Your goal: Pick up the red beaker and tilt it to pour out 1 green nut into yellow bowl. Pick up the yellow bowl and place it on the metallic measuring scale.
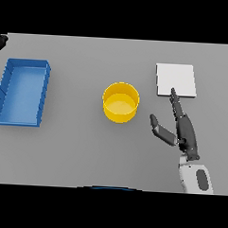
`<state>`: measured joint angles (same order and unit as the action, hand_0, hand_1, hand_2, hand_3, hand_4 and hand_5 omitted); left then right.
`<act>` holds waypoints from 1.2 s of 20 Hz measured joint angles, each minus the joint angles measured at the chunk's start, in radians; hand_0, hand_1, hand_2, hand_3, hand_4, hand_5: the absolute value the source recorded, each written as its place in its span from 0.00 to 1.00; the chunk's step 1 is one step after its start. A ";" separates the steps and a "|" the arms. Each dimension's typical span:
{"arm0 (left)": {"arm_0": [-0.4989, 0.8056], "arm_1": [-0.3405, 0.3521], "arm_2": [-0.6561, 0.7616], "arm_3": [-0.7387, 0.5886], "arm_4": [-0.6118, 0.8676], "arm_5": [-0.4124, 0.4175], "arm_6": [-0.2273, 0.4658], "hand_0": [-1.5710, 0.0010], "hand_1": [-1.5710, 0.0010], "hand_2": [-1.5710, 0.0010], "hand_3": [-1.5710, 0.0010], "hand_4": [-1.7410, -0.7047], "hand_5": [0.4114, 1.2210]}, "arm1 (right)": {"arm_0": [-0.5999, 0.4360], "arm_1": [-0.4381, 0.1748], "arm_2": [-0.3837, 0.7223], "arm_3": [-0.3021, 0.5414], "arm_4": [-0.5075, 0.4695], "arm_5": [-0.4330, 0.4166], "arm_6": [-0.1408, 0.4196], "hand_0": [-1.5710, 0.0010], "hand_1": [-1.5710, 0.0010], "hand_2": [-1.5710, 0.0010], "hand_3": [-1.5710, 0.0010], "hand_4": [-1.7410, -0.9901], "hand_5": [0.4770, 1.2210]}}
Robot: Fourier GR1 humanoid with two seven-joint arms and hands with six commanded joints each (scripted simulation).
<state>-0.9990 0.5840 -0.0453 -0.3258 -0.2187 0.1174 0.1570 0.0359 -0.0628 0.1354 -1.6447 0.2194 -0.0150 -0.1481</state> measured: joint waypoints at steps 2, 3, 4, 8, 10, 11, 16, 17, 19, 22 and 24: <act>0.099 -0.002 -0.001 -0.111 0.033 0.004 0.035 0.00 0.00 0.00 0.00 0.00 0.91 | 0.011 -0.002 0.006 -0.005 0.011 -0.002 -0.014 1.00 1.00 1.00 1.00 0.76 0.27; 0.144 -0.006 -0.004 -0.182 0.050 0.011 0.057 0.00 0.00 0.00 0.00 0.00 0.85 | 0.006 -0.007 -0.002 -0.004 -0.001 0.003 0.001 1.00 1.00 1.00 1.00 0.76 0.27; 0.195 -0.009 -0.008 -0.249 0.066 0.019 0.084 0.00 0.00 0.00 0.00 0.00 0.79 | 0.013 -0.012 -0.005 -0.009 -0.007 0.006 -0.013 1.00 1.00 1.00 1.00 0.76 0.27; 0.333 -0.001 -0.024 -0.489 0.103 0.033 0.244 0.00 0.00 0.03 0.03 0.21 0.50 | -0.009 -0.005 -0.003 0.002 -0.012 0.012 0.015 1.00 1.00 1.00 1.00 0.78 0.26; 0.394 0.019 -0.043 -0.600 0.125 -0.030 0.245 0.25 0.32 0.35 0.33 0.49 0.40 | 0.005 -0.001 -0.002 0.002 -0.013 0.010 0.003 1.00 1.00 1.00 1.00 0.79 0.26; 0.417 0.026 -0.044 -0.647 0.153 -0.071 0.249 0.40 0.45 0.48 0.46 0.59 0.36 | 0.005 -0.005 -0.003 -0.005 -0.011 0.009 -0.003 1.00 1.00 1.00 1.00 0.79 0.26; 0.460 0.067 -0.065 -0.739 0.206 -0.205 0.333 0.80 0.82 0.83 0.82 0.87 0.27 | 0.003 -0.004 -0.005 -0.003 -0.014 0.008 -0.006 1.00 1.00 1.00 1.00 0.78 0.26; 0.453 0.066 -0.083 -0.729 0.186 -0.209 0.344 0.84 0.86 0.86 0.86 0.88 0.27 | 0.004 0.000 -0.001 -0.003 -0.002 -0.001 0.004 1.00 1.00 1.00 1.00 0.78 0.25; 0.453 0.072 -0.105 -0.714 0.148 -0.201 0.350 0.90 0.91 0.91 0.91 0.91 0.27 | 0.004 -0.004 0.003 -0.004 0.018 -0.012 0.004 1.00 1.00 1.00 1.00 0.78 0.25; 0.449 0.071 -0.105 -0.710 0.131 -0.173 0.305 0.95 0.95 0.96 0.95 0.93 0.27 | -0.008 -0.007 0.004 -0.017 0.027 -0.019 0.025 1.00 1.00 1.00 1.00 0.80 0.22; 0.450 0.066 -0.098 -0.725 0.140 -0.165 0.278 0.97 0.97 0.97 0.97 0.93 0.28 | -0.009 -0.014 0.020 -0.014 0.080 -0.038 0.083 1.00 1.00 1.00 1.00 0.83 0.22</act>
<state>-0.5493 0.6500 -0.1433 -1.0509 -0.0783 -0.0473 0.4348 0.0273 -0.0765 0.1555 -1.6591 0.2993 -0.0526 -0.0654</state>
